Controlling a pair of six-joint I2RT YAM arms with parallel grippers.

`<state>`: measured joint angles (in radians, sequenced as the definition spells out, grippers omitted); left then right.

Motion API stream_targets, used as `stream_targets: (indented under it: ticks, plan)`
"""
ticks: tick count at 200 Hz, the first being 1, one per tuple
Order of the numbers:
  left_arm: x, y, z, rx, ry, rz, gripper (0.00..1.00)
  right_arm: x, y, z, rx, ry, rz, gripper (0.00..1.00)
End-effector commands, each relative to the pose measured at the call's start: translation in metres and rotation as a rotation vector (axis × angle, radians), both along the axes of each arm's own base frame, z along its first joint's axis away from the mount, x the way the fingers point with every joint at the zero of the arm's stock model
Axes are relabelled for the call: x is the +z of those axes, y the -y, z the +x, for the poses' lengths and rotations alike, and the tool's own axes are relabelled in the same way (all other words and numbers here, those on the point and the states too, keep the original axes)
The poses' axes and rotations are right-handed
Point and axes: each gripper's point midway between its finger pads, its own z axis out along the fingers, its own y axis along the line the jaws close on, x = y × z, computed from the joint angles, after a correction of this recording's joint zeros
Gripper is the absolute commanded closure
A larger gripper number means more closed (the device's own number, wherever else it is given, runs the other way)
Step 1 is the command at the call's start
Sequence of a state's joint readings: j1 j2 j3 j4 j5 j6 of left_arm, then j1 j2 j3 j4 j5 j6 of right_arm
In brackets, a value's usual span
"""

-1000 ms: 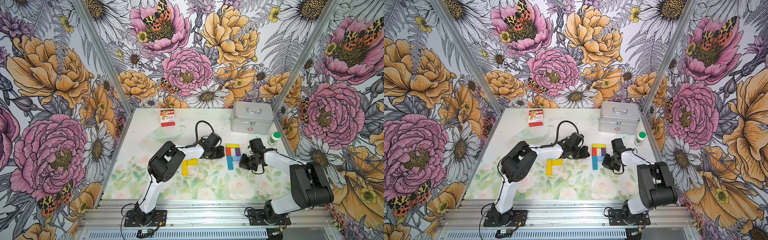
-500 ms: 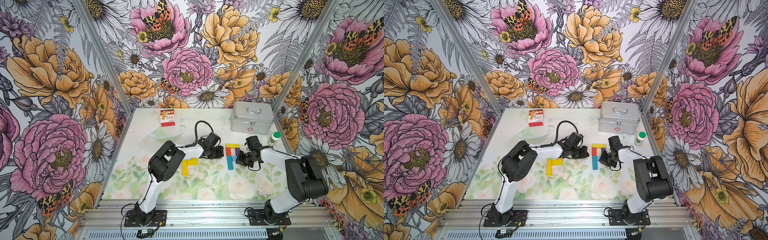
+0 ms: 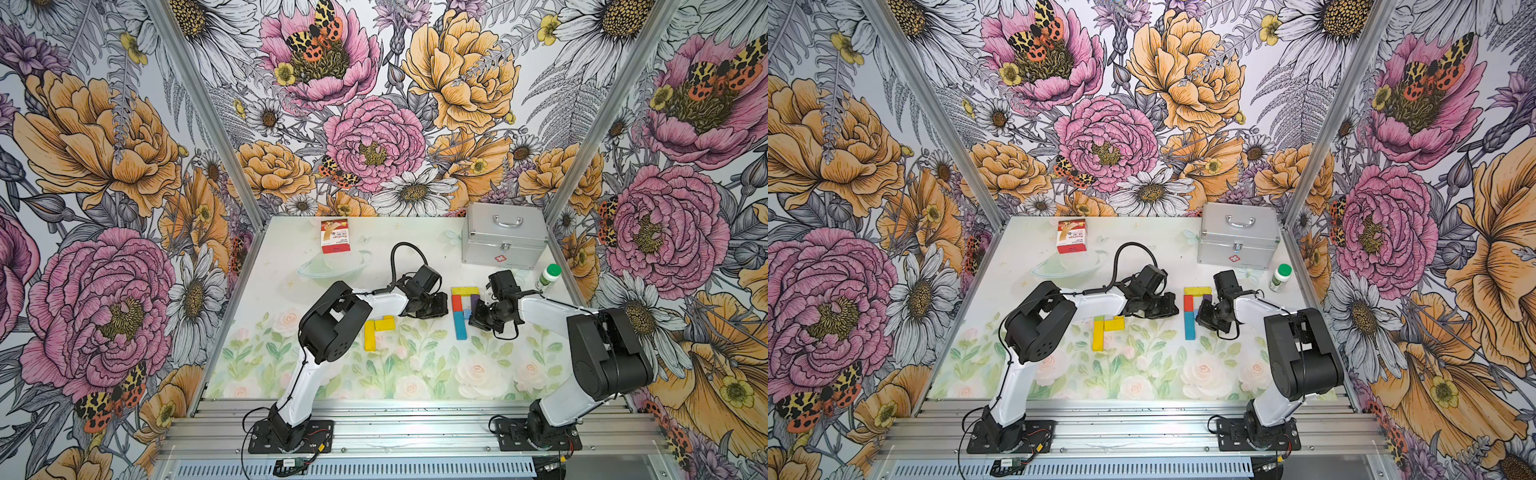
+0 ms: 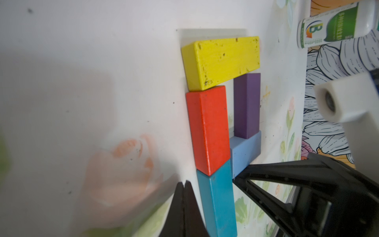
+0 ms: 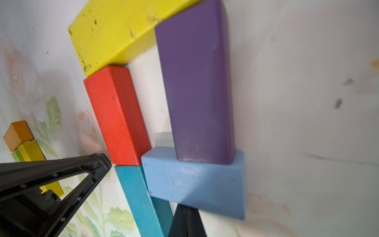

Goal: Assemble the letter p with building blocks
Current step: Adjust the building block at the center of the board.

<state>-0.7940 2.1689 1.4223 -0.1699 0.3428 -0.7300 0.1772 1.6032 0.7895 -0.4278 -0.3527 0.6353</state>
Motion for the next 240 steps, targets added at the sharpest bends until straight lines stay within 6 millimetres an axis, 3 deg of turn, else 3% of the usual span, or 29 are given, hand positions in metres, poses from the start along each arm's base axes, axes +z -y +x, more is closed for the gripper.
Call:
stream_targets:
  ticks: [1, 64, 240]
  plan:
    - [-0.002, 0.001, 0.005, -0.018, -0.005, -0.007, 1.00, -0.004, 0.010, -0.017, -0.006, -0.046, -0.037, 1.00]
    - [-0.002, 0.003, 0.006, -0.018, -0.005, -0.010, 1.00, -0.003, 0.034, -0.016, -0.033, -0.057, -0.058, 1.00]
    - [0.000, 0.001, 0.006, -0.015, -0.003, -0.008, 1.00, -0.009, 0.043, -0.001, -0.033, -0.058, -0.078, 1.00]
